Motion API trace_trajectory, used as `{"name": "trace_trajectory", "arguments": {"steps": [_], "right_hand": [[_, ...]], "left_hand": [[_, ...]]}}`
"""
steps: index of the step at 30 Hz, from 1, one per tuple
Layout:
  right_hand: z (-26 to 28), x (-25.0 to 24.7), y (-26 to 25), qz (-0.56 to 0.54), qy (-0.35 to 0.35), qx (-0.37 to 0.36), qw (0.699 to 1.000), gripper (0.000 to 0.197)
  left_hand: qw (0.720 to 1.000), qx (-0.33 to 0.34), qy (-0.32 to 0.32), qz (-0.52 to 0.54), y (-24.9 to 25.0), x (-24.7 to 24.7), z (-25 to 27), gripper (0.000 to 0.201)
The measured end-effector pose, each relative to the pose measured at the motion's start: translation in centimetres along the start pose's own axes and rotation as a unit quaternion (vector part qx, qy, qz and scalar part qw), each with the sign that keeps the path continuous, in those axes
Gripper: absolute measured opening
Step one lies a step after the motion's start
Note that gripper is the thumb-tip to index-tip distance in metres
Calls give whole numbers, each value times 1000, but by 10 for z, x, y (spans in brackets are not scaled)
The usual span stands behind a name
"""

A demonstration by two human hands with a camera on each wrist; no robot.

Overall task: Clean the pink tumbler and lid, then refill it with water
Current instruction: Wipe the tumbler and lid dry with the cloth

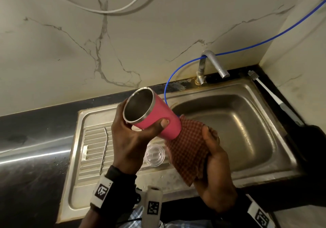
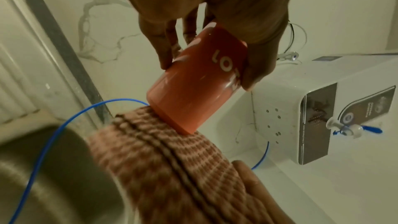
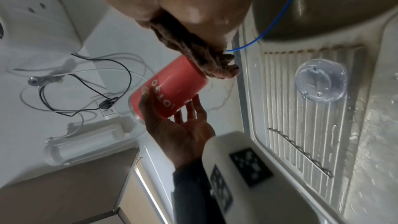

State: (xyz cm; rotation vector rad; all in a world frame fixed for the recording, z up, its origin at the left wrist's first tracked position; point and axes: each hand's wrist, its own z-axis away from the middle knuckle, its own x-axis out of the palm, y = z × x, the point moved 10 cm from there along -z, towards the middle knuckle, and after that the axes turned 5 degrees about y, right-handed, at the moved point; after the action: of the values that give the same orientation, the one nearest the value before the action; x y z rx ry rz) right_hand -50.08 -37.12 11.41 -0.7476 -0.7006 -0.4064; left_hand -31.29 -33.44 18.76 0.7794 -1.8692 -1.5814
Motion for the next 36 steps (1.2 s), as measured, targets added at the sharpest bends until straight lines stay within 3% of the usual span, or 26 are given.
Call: {"name": "trace_trajectory", "arguments": {"steps": [3, 8, 10, 14, 17, 21, 22, 26, 30, 33, 36], "right_hand": [[-6, 8, -10, 23, -13, -31, 999, 43], [-17, 19, -9, 77, -50, -11, 996, 42], [-15, 20, -15, 151, -62, -66, 984, 40], [7, 35, -20, 377, -106, -241, 888, 46], [25, 49, -21, 430, -136, -305, 839, 59], [31, 83, -33, 466, -199, -365, 781, 57], [27, 88, -40, 461, -190, -379, 779, 56], [11, 91, -58, 412, -171, -347, 825, 33], [3, 60, -45, 370, -137, -276, 877, 33], [24, 45, -25, 407, -111, -320, 848, 43], [39, 51, -23, 413, -143, -356, 826, 53]], "left_hand": [[999, -23, -19, 30, -6, 6, 13, 77], [996, -44, -48, 56, -6, 16, 20, 74], [997, -46, -26, 52, -8, 9, 16, 75], [997, -59, 0, 43, -22, 3, 13, 87], [997, -61, -1, 36, -28, 6, 16, 85], [998, -31, -56, 19, -21, 23, 32, 78], [997, -30, -64, 17, -19, 26, 36, 77], [996, -8, -82, 17, -2, 26, 39, 83], [996, 21, -84, 13, 16, 22, 34, 85], [998, 20, -45, 26, 14, 13, 25, 87], [998, 13, -56, 12, 7, 14, 21, 83]]}}
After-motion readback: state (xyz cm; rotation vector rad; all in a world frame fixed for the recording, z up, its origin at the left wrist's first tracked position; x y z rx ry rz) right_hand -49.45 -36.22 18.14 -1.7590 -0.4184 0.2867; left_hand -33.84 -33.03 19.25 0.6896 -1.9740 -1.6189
